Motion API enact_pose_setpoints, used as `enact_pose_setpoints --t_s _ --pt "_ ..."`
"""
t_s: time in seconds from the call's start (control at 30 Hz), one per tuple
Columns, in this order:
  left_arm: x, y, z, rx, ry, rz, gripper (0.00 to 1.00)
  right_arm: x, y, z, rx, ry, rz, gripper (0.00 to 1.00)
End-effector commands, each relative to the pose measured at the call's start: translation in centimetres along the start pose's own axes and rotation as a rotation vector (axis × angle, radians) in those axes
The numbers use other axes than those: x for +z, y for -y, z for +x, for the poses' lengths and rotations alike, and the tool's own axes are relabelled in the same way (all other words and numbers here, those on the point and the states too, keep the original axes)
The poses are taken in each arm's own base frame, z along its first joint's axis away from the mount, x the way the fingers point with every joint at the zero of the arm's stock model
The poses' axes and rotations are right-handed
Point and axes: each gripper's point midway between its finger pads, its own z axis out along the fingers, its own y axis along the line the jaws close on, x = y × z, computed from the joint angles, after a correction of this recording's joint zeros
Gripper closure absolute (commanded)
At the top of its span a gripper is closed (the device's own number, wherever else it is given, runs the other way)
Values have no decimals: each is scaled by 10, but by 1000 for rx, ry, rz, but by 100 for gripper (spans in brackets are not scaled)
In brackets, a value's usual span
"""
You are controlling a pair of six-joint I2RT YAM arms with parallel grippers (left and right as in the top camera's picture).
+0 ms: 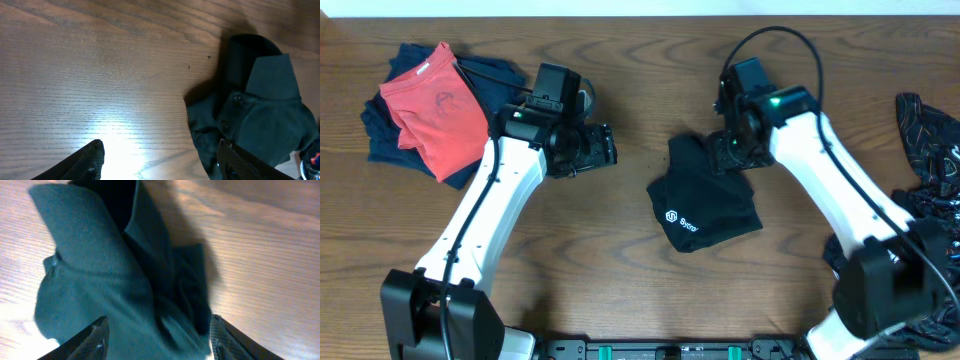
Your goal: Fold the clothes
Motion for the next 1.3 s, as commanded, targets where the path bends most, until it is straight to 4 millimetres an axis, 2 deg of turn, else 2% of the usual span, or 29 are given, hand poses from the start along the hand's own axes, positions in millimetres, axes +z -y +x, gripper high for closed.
enact_pose_setpoints --t_s 0.0,0.07,0.13,0.17,0.23,0.33,0.4,0.47,0.57,0.67,0.8,0.97,1.03,1.07,1.1,1.13,1.27 --pt "3 -3 2 5 -14 -7 26 29 -14 11 -61 -102 -94 39" --pt "3 -3 2 5 -14 -7 26 41 -17 17 -69 -148 -110 47" --pt "3 -3 2 5 -14 -7 26 45 -15 21 -50 -173 -105 92" --pt "3 -3 2 5 -14 -7 26 42 -11 24 -14 -185 -89 99" --pt "3 -3 2 5 -15 -7 26 26 4 23 58 -165 -29 99" --pt "3 -3 2 5 -15 -7 26 -14 24 14 118 -44 26 99" --pt "3 -3 2 5 -15 -7 26 -43 34 15 145 17 22 99" --pt "3 -4 2 5 -17 -8 26 -65 44 26 174 32 29 99" --pt "3 -4 3 4 -19 -9 26 -78 54 52 210 -29 45 99" --pt "3 -4 3 4 -19 -8 26 -75 56 74 223 -127 64 99" --pt "3 -5 5 1 -28 -13 26 -50 59 98 231 -219 94 97" --pt "3 -6 9 -2 -42 -19 26 -18 93 136 366 -297 281 98" --pt "3 -6 9 -2 -42 -19 26 -4 99 150 397 -321 305 97" --pt "3 -6 9 -2 -42 -19 26 4 98 155 401 -331 291 94" --pt "3 -6 9 -2 -42 -19 26 12 95 161 401 -343 273 87" --pt "3 -6 9 -2 -42 -19 26 18 94 166 404 -354 261 75" --pt "3 -6 9 -2 -42 -19 22 29 90 184 416 -401 242 72"
